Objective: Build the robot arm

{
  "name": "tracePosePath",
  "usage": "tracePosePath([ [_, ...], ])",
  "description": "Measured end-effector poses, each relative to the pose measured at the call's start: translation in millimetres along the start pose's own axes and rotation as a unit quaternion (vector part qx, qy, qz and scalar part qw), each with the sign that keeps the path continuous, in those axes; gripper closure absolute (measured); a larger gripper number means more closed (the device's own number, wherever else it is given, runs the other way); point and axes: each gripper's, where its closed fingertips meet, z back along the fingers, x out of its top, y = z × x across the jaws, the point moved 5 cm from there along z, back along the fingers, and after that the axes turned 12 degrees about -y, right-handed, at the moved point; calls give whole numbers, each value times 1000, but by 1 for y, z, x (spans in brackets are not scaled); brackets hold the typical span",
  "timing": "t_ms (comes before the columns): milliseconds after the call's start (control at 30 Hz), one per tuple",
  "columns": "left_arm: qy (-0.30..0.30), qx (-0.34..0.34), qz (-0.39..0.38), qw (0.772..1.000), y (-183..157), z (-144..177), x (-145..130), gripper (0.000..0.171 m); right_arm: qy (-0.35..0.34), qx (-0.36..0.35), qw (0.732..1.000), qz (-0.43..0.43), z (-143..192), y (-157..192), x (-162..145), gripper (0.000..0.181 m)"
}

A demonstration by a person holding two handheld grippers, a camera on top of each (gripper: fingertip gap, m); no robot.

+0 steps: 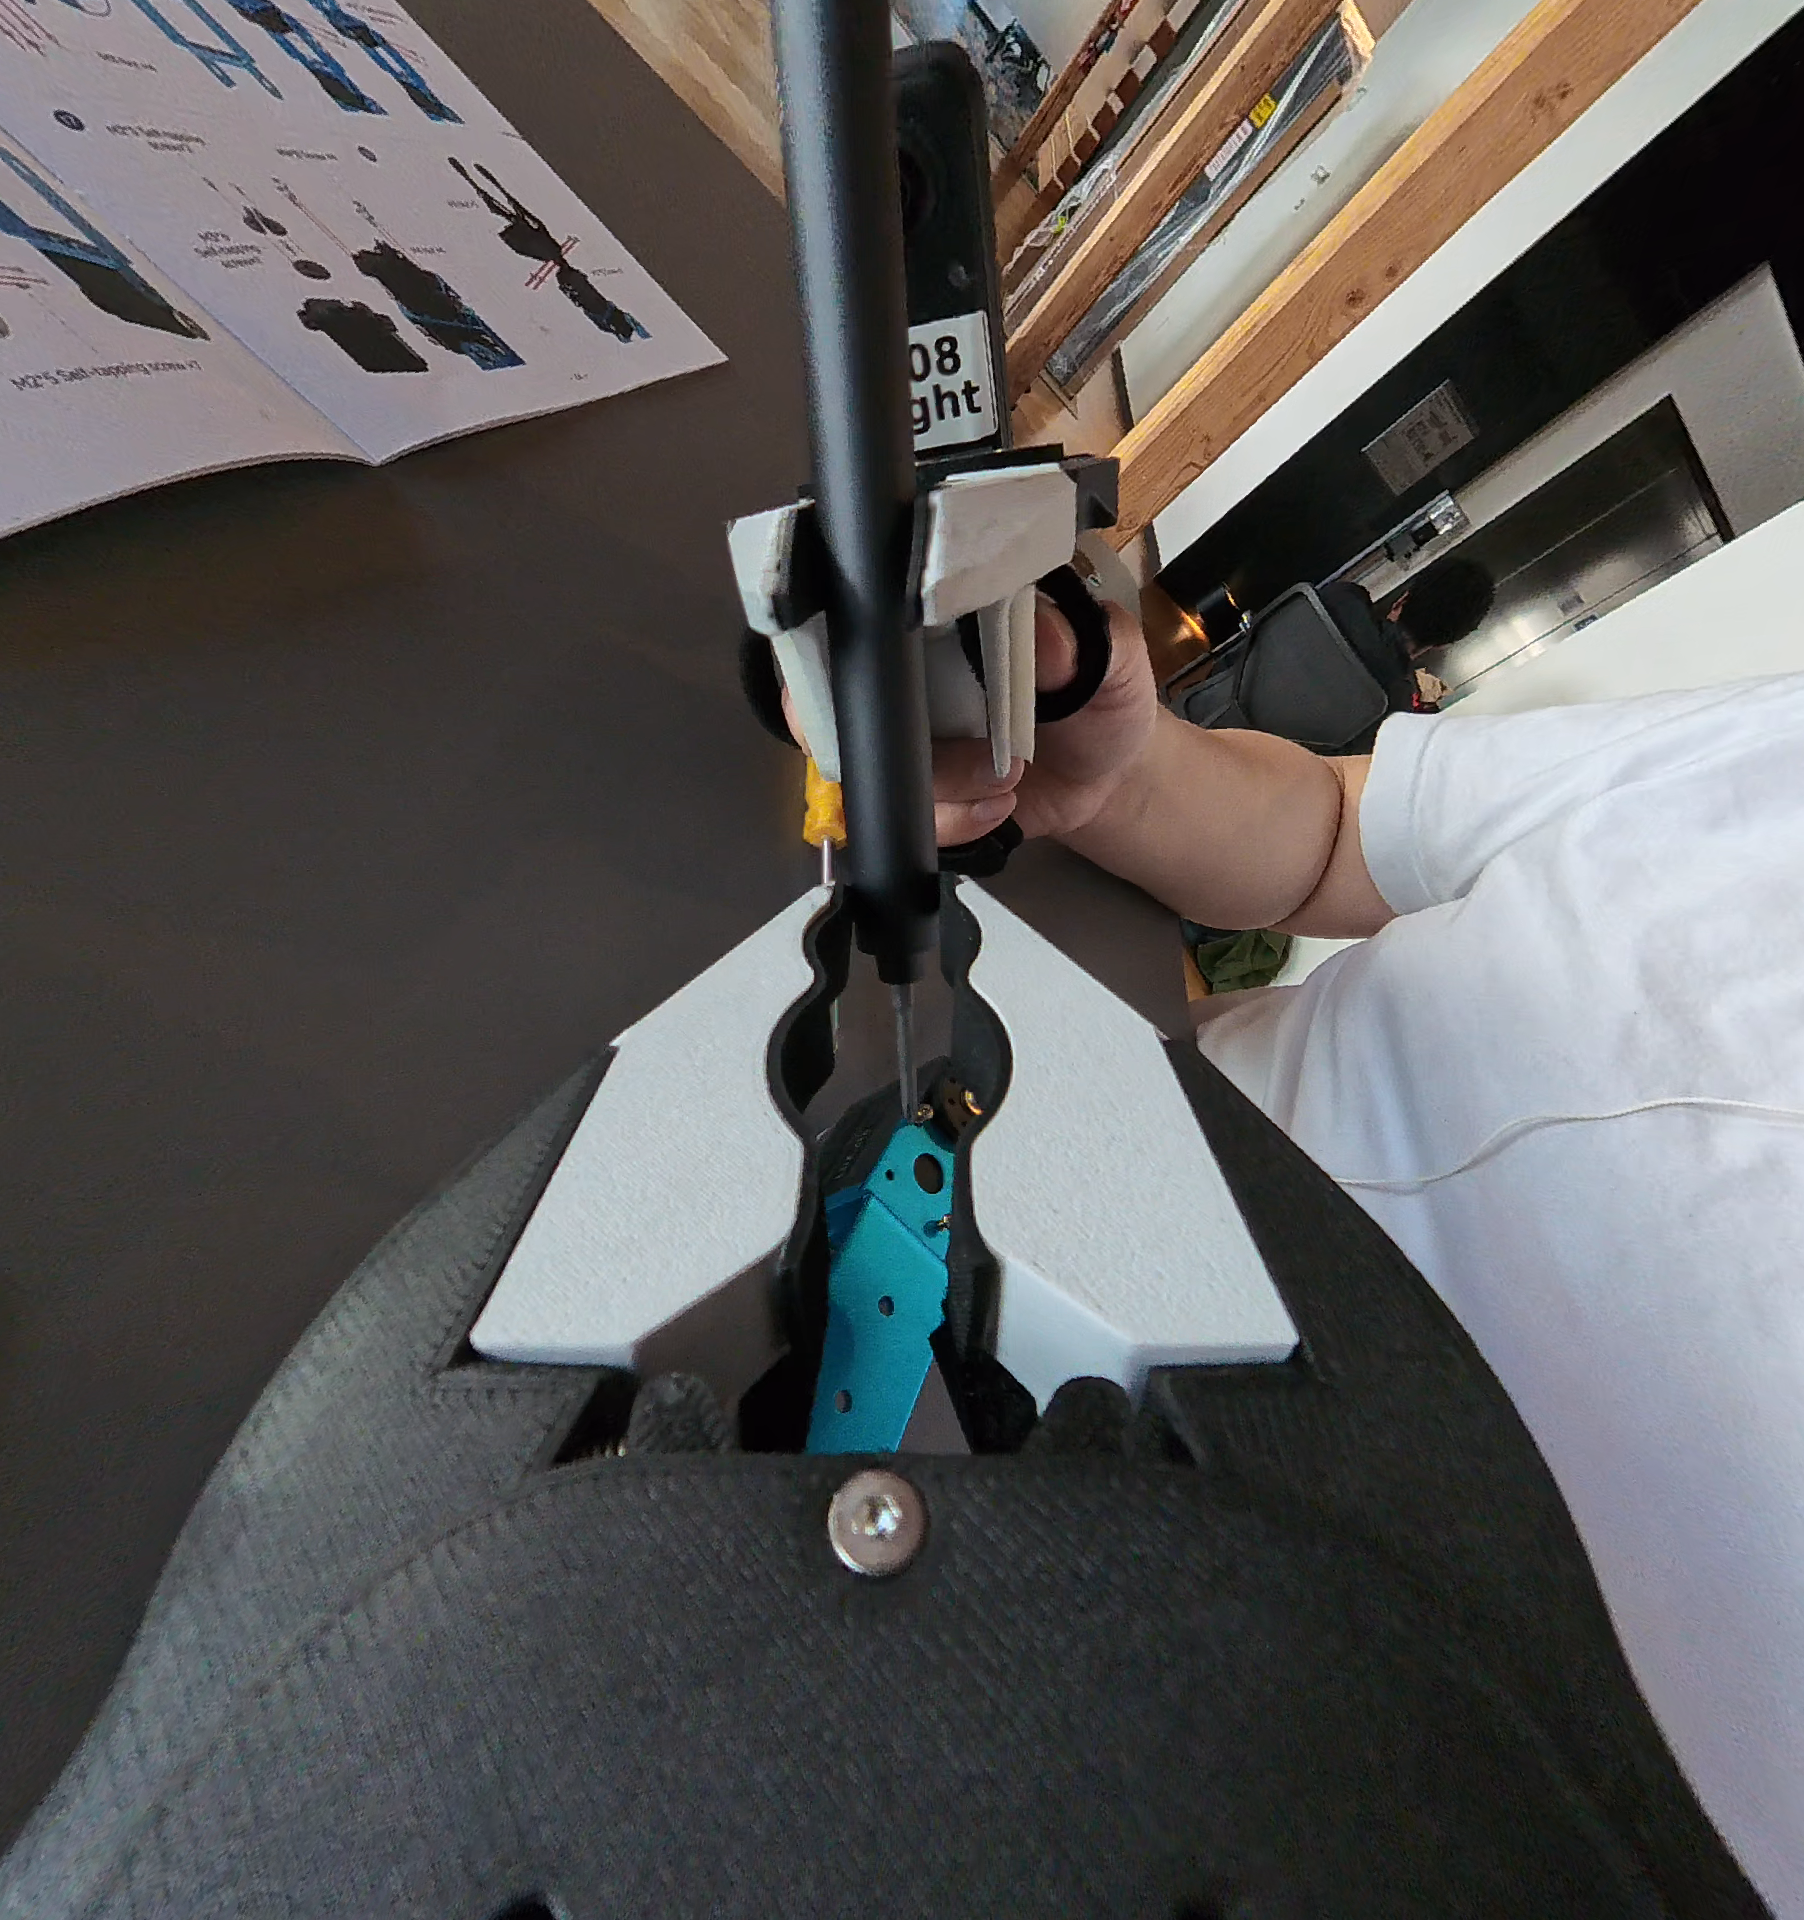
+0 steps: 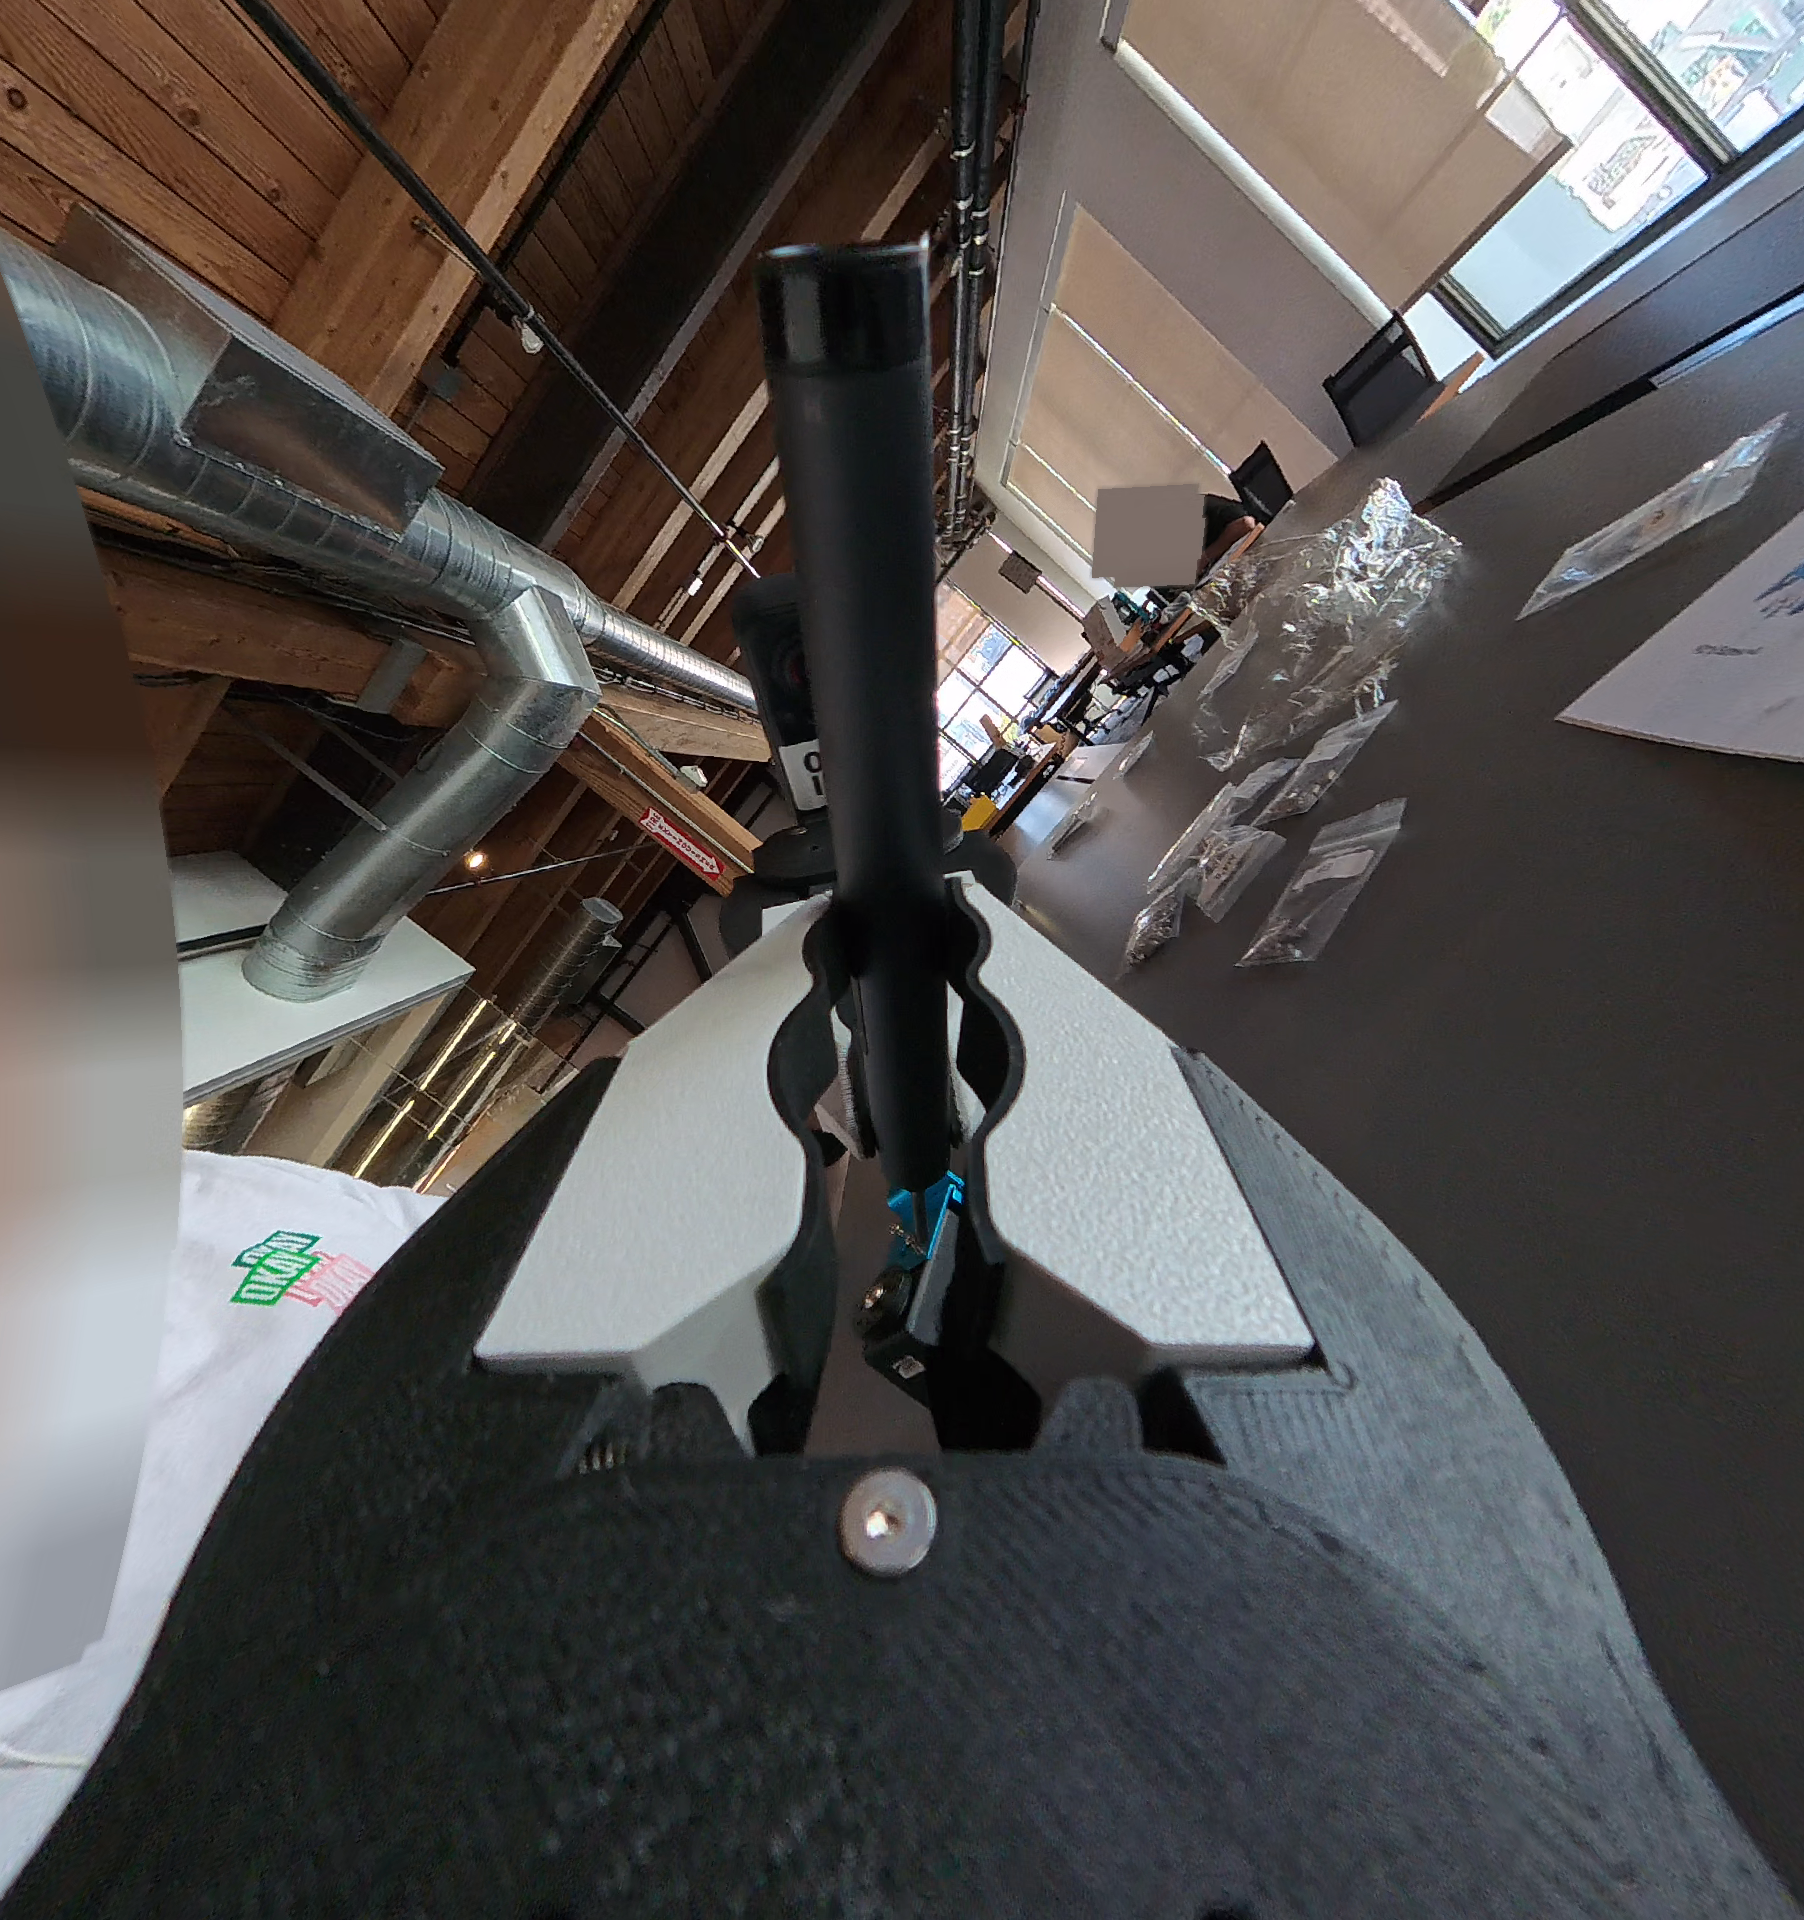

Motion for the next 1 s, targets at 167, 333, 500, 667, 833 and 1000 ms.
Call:
tracePosePath([
  [167,-2,-13,-2,1000,-3,0,-1,155,5,18,998,52,1,10,-1,164],
  [333,5,-18,-8,1000,-5,0,-3,153,24,23,994,100,2,18,-4,164],
  [500,-3,-31,0,1000,-7,1,-3,151,13,30,996,84,2,21,-4,165],
  [667,-11,-48,6,999,-10,3,0,150,9,40,996,80,2,26,-4,164],
  [833,-14,-57,2,998,-14,6,1,149,6,54,993,101,2,33,-4,164],
  [1000,-30,-57,-16,998,-16,17,4,148,-1,58,987,152,8,47,-5,165],
])
